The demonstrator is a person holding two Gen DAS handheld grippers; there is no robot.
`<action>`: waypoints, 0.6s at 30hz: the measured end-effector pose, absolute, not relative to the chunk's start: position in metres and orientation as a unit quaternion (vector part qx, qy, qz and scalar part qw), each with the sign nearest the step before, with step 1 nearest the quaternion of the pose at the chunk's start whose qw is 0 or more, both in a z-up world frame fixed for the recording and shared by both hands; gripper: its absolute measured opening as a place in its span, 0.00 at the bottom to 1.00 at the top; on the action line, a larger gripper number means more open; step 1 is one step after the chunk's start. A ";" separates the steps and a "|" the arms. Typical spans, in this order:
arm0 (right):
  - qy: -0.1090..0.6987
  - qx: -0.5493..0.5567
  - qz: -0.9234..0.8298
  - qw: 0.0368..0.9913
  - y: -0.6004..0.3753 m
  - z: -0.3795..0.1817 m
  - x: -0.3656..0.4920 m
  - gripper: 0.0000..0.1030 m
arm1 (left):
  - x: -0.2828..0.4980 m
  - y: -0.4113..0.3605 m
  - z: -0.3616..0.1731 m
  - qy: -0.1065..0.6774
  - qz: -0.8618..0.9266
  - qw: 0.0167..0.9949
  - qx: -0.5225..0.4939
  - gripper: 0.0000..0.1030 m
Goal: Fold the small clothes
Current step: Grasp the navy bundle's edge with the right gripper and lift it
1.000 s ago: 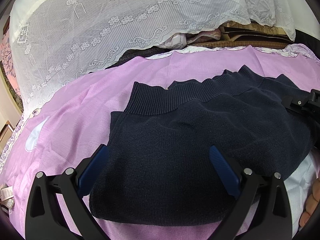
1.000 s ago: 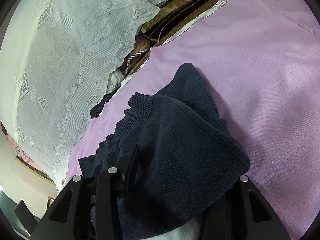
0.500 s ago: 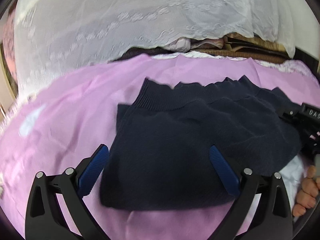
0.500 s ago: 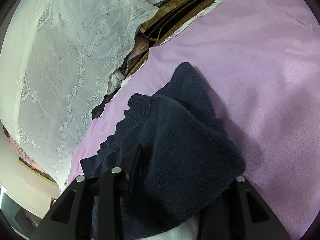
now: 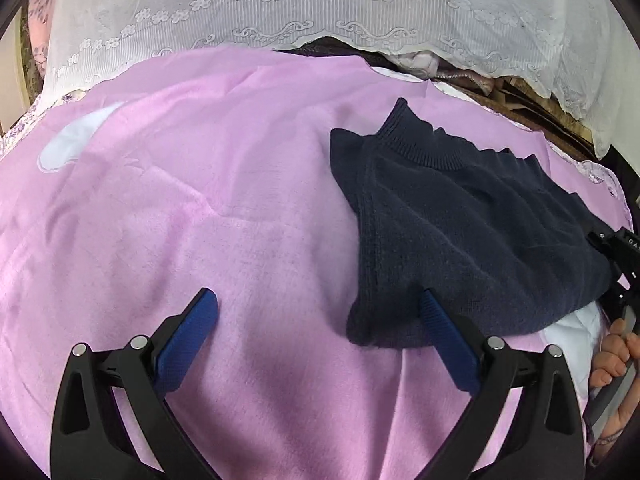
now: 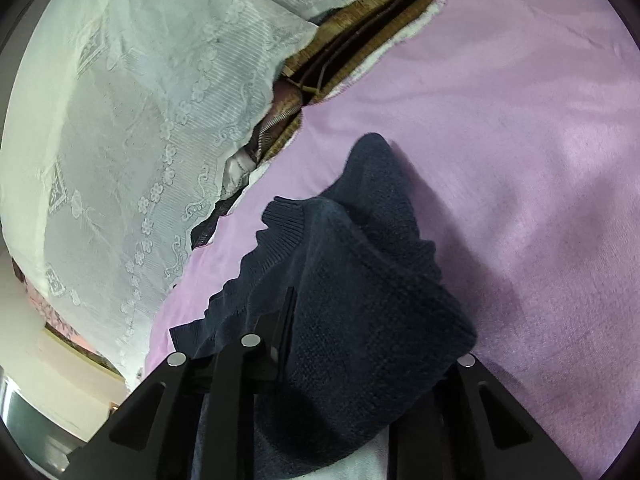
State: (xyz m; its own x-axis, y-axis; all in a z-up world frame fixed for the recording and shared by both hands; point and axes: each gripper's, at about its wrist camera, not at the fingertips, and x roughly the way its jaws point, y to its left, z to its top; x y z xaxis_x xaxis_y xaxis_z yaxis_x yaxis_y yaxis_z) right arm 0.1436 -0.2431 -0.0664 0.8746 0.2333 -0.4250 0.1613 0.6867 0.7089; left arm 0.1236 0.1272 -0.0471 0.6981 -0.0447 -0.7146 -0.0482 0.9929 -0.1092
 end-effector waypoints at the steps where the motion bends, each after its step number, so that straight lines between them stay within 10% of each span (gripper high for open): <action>1: 0.247 0.389 0.020 0.887 -0.242 -0.064 0.143 0.23 | 0.124 0.126 -0.047 0.387 0.002 0.920 -0.057 0.95; 18: 0.220 0.221 0.037 0.949 -0.157 0.014 0.140 0.20 | 0.121 0.138 -0.042 0.372 0.012 0.924 -0.090 0.95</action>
State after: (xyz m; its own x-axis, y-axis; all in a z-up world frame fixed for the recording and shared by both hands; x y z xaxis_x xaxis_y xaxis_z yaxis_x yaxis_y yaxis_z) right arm 0.1399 -0.1569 0.0143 0.9005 0.1683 -0.4011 0.0260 0.8996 0.4359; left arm 0.1212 0.1384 -0.0417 0.7231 -0.0439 -0.6893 -0.0892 0.9837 -0.1563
